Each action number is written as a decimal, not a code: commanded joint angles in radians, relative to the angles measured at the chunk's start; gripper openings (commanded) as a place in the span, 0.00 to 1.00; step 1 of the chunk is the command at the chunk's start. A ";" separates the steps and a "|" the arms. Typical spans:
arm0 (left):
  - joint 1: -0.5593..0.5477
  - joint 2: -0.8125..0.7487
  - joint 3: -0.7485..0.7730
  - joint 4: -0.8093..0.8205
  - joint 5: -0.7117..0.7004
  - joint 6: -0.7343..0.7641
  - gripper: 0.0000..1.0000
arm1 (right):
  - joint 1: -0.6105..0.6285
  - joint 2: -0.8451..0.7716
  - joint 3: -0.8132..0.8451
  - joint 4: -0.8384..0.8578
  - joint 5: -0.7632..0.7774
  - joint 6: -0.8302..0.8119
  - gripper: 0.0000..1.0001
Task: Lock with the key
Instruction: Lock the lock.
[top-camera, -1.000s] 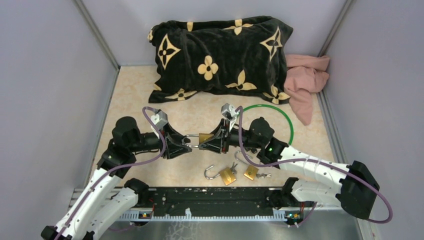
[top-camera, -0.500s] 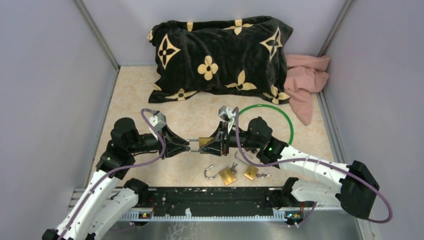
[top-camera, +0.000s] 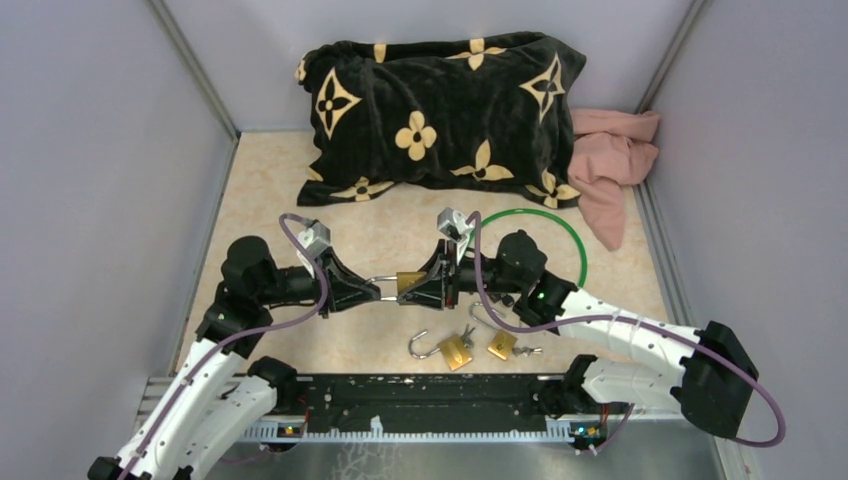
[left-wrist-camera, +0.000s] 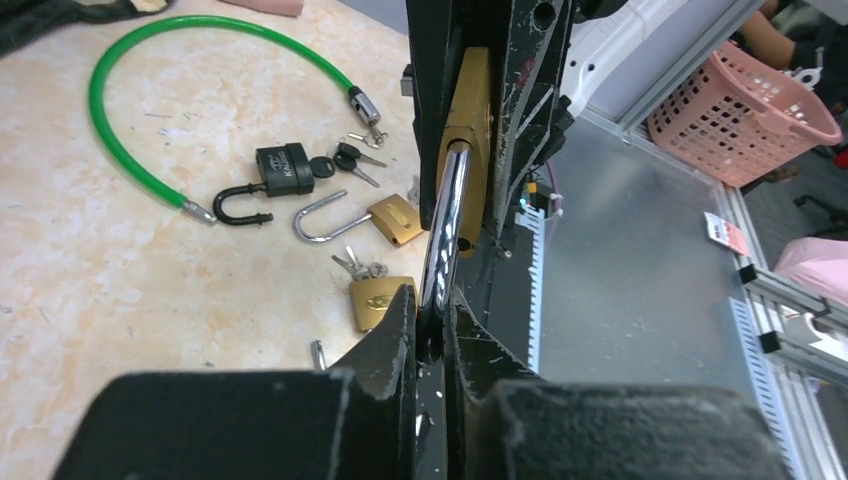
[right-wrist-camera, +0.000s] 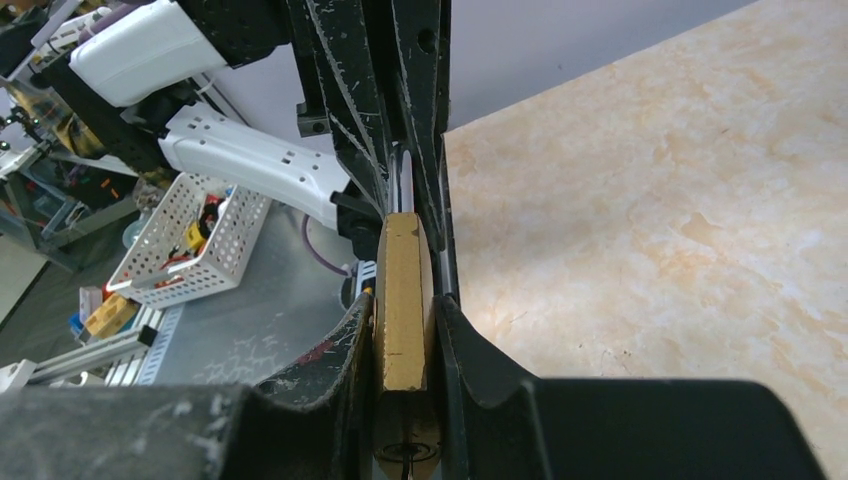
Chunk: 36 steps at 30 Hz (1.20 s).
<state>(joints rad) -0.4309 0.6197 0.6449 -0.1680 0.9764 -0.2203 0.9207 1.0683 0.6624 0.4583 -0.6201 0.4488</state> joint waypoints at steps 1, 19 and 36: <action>-0.005 -0.002 -0.020 0.181 0.078 -0.153 0.00 | 0.012 0.009 0.085 0.170 0.052 -0.009 0.00; -0.077 0.026 -0.099 0.472 0.047 -0.292 0.00 | 0.029 0.106 0.132 0.240 0.165 -0.037 0.00; -0.117 0.067 -0.038 0.579 -0.079 -0.285 0.00 | 0.032 0.198 0.126 0.188 0.278 -0.034 0.00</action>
<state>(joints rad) -0.4374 0.6762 0.5232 0.2726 0.7734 -0.5076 0.8997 1.1763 0.7258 0.5941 -0.4675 0.4271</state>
